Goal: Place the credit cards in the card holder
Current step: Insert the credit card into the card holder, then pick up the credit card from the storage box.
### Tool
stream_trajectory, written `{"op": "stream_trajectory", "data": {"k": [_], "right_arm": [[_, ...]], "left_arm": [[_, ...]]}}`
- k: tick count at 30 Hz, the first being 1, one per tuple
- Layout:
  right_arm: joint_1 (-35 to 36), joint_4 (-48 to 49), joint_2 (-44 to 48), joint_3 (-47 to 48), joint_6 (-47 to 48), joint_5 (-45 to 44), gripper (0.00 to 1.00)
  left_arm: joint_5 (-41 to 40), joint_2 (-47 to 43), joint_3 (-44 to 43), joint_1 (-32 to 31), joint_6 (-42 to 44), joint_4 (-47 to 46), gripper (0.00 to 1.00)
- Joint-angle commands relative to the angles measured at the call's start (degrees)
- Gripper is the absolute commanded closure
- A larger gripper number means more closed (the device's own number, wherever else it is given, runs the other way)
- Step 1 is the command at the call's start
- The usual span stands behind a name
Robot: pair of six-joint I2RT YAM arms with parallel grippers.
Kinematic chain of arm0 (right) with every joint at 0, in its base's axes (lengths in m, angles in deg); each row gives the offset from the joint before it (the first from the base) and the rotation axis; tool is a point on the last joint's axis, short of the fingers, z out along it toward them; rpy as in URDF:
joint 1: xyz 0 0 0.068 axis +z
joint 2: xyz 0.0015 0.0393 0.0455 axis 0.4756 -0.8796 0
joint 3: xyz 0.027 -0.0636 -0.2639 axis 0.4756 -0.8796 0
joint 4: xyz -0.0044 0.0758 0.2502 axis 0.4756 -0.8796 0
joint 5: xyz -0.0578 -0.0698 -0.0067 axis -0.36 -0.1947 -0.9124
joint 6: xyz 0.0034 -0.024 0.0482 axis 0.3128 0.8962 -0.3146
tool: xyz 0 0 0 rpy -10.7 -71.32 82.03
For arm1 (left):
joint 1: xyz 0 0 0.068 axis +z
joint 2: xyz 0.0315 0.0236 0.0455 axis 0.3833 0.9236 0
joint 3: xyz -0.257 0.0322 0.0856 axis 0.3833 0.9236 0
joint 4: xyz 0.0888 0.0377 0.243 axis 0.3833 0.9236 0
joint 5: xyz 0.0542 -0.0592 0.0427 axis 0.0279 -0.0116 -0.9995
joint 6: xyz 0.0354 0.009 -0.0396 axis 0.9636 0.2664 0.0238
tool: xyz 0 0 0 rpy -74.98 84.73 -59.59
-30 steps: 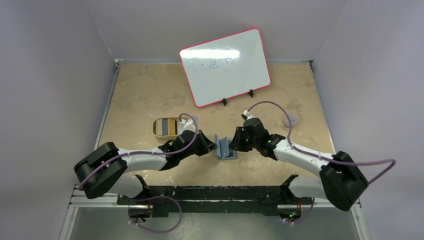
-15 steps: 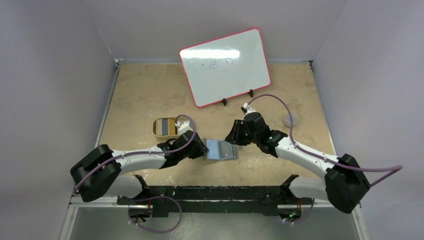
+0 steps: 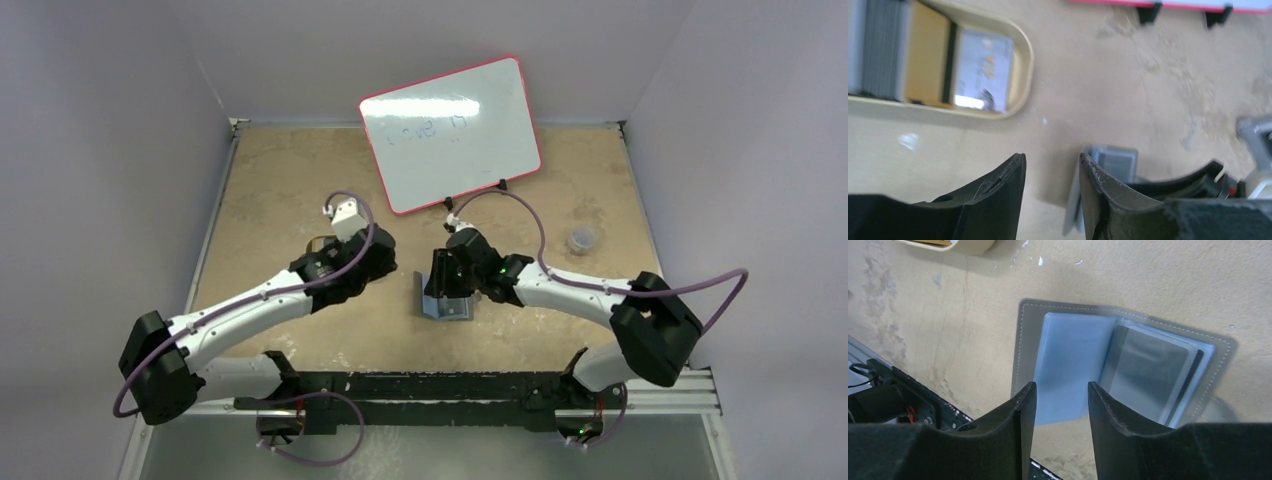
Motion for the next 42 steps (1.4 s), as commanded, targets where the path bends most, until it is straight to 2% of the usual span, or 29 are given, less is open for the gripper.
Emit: {"op": "stream_trajectory", "data": {"k": [1,6,11,16,28,34,37,42], "right_arm": [[1.7,-0.6,-3.3,3.3,-0.9,-2.5,0.55],[3.1,-1.1,-6.5,4.4,-0.9,-3.0,0.55],[4.4,-0.7,-8.2,4.8,-0.9,-2.7,0.55],[4.9,-0.1,-8.5,4.6,-1.2,-2.4,0.55],[5.4,1.0,-7.4,2.6,-1.8,-2.5,0.55],[5.4,1.6,-7.5,2.6,-1.6,-2.4,0.55],[5.4,2.0,-7.7,2.4,-1.7,-2.2,0.55],[5.4,2.1,-7.9,2.5,-1.5,-2.0,0.55]], "left_arm": [[-11.7,-1.3,-7.9,5.1,8.0,15.1,0.55],[-14.8,-0.1,-13.2,16.1,17.8,19.7,0.46],[-12.0,5.5,-14.5,21.6,25.4,18.4,0.36],[-5.8,12.5,-14.6,22.0,28.6,16.0,0.36],[-3.7,24.6,-14.5,22.0,29.5,12.6,0.35],[-3.5,29.0,-15.5,21.9,29.8,11.4,0.35],[-4.2,30.7,-16.3,21.8,29.9,11.7,0.32],[-8.4,33.1,-16.8,21.6,29.9,14.1,0.31]]}}
